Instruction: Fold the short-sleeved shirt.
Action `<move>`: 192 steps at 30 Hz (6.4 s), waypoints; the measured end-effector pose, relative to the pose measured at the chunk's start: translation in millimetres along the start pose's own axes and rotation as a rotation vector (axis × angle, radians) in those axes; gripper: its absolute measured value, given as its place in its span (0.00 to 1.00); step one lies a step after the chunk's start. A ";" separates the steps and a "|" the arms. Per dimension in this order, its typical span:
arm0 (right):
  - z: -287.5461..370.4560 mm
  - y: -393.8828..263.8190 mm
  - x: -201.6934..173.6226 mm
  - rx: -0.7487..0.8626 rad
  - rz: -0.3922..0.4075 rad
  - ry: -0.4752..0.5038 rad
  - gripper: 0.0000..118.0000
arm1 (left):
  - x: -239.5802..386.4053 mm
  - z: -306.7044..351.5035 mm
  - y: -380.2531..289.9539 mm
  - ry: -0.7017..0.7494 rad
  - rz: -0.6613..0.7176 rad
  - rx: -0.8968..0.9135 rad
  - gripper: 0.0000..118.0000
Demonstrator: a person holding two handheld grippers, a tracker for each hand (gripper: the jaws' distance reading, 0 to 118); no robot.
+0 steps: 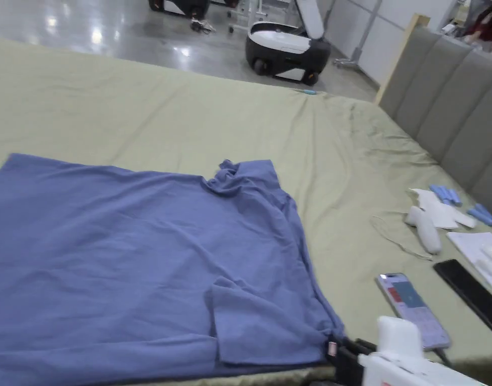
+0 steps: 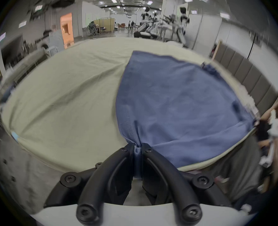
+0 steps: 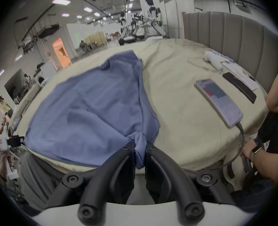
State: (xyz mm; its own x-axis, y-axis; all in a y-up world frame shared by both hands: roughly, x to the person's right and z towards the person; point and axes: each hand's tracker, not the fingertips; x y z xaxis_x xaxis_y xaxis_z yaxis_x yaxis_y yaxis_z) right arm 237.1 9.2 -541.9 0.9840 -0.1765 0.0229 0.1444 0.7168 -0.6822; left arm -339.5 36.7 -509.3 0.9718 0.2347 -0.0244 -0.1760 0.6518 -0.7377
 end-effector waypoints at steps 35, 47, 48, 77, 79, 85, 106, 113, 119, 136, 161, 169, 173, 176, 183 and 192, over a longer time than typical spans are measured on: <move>-117.7 153.1 -97.2 0.107 0.233 -0.007 0.75 | 49.0 -89.5 147.9 0.075 -0.135 0.323 0.72; -101.4 125.6 -116.7 0.082 0.175 0.064 0.00 | 67.0 -68.1 119.1 0.030 -0.136 0.292 0.03; -99.9 125.9 -116.7 0.081 0.177 0.065 0.00 | 65.7 -66.7 118.4 0.023 -0.136 0.290 0.03; -77.4 102.3 -70.8 0.044 0.166 0.060 0.00 | -15.2 -172.2 136.3 0.125 0.040 -0.069 0.16; -81.3 101.6 -61.9 0.029 0.164 0.027 0.00 | -10.7 -175.6 140.1 0.132 0.016 -0.091 0.12; -106.2 99.4 -19.9 0.012 -0.007 -0.008 0.61 | -0.4 -185.7 138.3 0.188 -0.068 -0.121 0.11; -74.7 111.6 -20.4 -0.059 0.080 -0.090 0.09 | 2.7 -54.0 104.3 0.026 -0.086 -0.034 0.06; -39.6 64.2 -14.2 -0.098 0.118 -0.083 0.09 | -9.1 -26.0 42.6 -0.013 -0.071 -0.073 0.07; -39.3 60.9 -19.5 -0.020 0.193 -0.144 0.40 | -17.3 -9.4 46.7 -0.077 -0.042 0.115 0.62; -50.1 115.9 -106.7 0.126 0.177 0.150 0.00 | 69.1 -26.6 95.3 -0.076 -0.107 0.312 0.10; -62.8 109.0 -79.8 0.043 0.168 0.138 0.00 | -21.2 -196.9 212.2 0.093 0.077 -0.040 0.53; -63.6 110.7 -43.1 0.006 0.113 0.078 0.00 | -9.0 -229.8 203.7 0.181 -0.002 -0.148 0.17; -85.4 143.6 -35.4 -0.029 0.138 0.033 0.20 | 0.6 -240.0 206.6 0.215 -0.070 -0.200 0.15; -118.7 185.9 -27.1 -0.057 0.140 0.009 0.65 | 4.2 -244.4 210.1 0.229 -0.075 -0.220 0.15; -238.4 249.2 2.5 -0.357 -0.063 -0.065 0.64 | 14.7 -238.3 208.2 0.253 -0.075 -0.235 0.15; -235.5 223.1 -21.6 -0.335 0.221 -0.146 0.01 | 25.2 -221.9 202.5 0.266 -0.097 -0.198 0.12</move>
State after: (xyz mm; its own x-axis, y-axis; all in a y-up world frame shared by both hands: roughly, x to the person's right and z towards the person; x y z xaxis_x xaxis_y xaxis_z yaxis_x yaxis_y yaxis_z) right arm 223.5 14.0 -866.7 0.9954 0.0714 -0.0643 -0.0902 0.4633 -0.8816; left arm -315.7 14.5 -809.0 0.9940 -0.0347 -0.1040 -0.0725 0.5033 -0.8611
